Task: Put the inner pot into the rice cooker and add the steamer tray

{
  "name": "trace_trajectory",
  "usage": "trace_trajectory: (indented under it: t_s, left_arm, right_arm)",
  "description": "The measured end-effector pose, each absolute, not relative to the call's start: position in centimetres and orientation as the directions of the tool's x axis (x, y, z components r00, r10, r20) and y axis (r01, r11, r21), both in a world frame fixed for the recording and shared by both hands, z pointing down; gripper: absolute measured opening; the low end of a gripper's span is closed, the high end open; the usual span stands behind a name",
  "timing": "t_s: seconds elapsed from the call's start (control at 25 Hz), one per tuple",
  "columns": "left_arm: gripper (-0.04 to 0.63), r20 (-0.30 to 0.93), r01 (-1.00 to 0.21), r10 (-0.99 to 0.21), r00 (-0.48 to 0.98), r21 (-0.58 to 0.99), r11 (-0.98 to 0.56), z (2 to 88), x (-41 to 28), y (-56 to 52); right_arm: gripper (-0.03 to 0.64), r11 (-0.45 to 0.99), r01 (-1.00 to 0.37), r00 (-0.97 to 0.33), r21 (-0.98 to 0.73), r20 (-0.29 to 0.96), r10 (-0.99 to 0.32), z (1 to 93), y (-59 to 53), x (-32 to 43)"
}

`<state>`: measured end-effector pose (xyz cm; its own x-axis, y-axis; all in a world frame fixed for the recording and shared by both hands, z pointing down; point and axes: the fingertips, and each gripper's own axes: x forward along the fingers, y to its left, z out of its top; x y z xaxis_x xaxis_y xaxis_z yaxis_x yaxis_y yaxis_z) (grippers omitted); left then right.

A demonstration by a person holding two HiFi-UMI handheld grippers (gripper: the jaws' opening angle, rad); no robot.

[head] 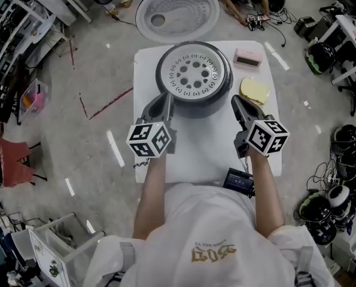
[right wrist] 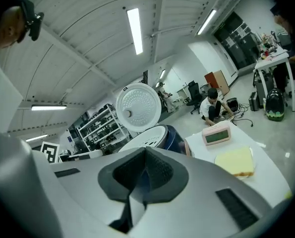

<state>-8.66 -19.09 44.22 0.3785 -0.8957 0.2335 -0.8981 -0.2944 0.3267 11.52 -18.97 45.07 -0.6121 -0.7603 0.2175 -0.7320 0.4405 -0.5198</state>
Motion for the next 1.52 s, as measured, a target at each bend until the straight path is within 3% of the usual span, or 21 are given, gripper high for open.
trace_trajectory:
  t_s: [0.2,0.56,1.52]
  left_arm:
    - [0.017,0.301,-0.896,-0.864,0.402,0.323,-0.305,46.7,-6.8,-16.2]
    - [0.017,0.325,-0.913,-0.872,0.366,0.304,-0.27,47.7,-6.3,-13.8]
    - [0.017,0.332,-0.911,-0.863,0.381,0.292,-0.29,48.2,-4.6,-13.5]
  right_arm:
    - [0.011,0.49,-0.785,-0.594,-0.379,0.236,-0.769,45.3,-16.8,12.2]
    - [0.011,0.492,-0.821,-0.559,-0.288,0.235,-0.795,45.4,-14.7,13.1]
    - [0.011,0.472,-0.831,-0.546,-0.293,0.275,-0.791,47.0,-13.3,14.5]
